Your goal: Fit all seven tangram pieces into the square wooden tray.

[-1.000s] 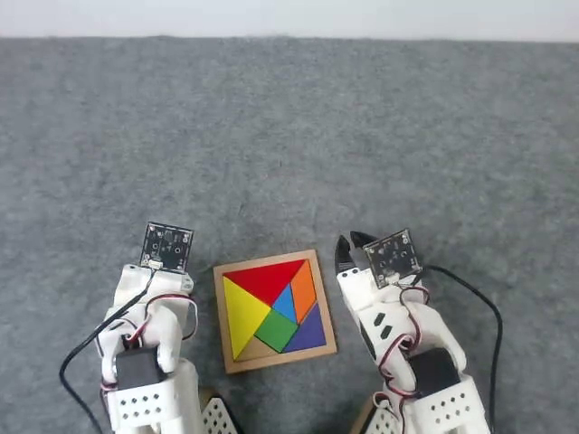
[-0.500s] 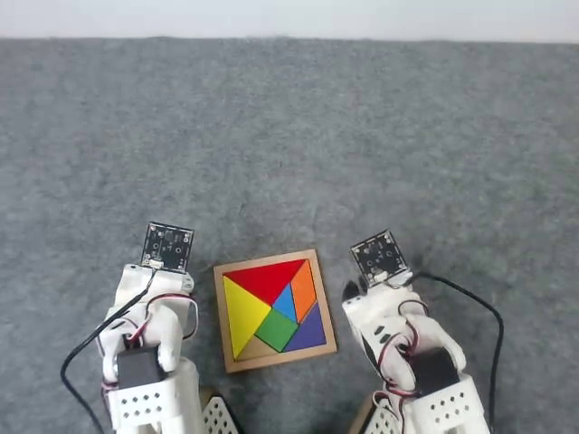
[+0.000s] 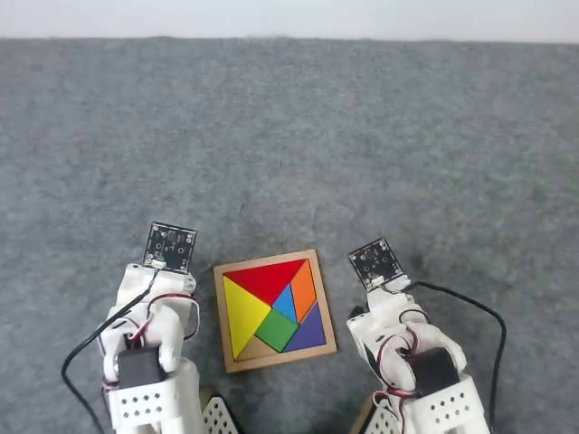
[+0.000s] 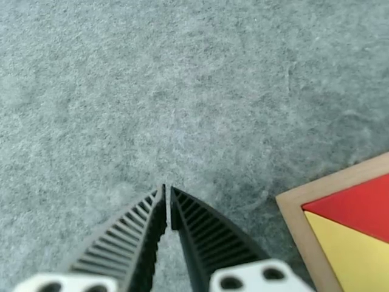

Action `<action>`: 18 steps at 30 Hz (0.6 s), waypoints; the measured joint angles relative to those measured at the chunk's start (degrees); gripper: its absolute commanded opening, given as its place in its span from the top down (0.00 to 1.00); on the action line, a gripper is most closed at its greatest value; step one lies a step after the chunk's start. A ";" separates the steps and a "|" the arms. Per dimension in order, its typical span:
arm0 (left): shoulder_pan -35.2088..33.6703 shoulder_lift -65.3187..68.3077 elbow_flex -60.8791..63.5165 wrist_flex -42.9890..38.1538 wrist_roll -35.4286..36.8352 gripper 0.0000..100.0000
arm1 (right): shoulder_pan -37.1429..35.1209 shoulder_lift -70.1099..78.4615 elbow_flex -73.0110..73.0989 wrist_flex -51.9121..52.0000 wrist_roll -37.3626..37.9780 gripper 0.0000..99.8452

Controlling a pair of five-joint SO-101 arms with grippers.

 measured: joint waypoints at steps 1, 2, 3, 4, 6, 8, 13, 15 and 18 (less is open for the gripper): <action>0.00 0.00 0.00 0.00 0.00 0.99 | 0.00 0.00 0.00 0.00 0.00 0.95; 0.00 0.00 0.00 0.00 0.00 0.99 | 0.00 0.00 0.00 0.00 0.00 0.95; 0.00 0.00 0.00 0.00 0.00 0.99 | 0.00 0.00 0.00 0.00 0.00 0.95; 0.00 0.00 0.00 0.00 0.00 0.99 | 0.00 0.00 0.00 0.00 0.00 0.95; 0.44 0.00 0.00 1.14 0.00 0.99 | 0.00 0.00 0.00 0.00 0.00 0.95; 1.23 0.00 0.00 5.27 0.00 0.99 | 0.00 0.00 0.00 0.00 0.00 0.95; 1.41 0.00 0.00 9.58 0.00 0.99 | 0.00 0.00 0.00 0.00 0.00 0.95; 1.67 0.00 0.00 10.02 0.00 0.99 | 0.00 0.00 0.00 0.00 0.00 0.95; 1.67 0.00 0.00 10.02 0.00 0.99 | 0.00 0.00 0.00 0.00 0.00 0.95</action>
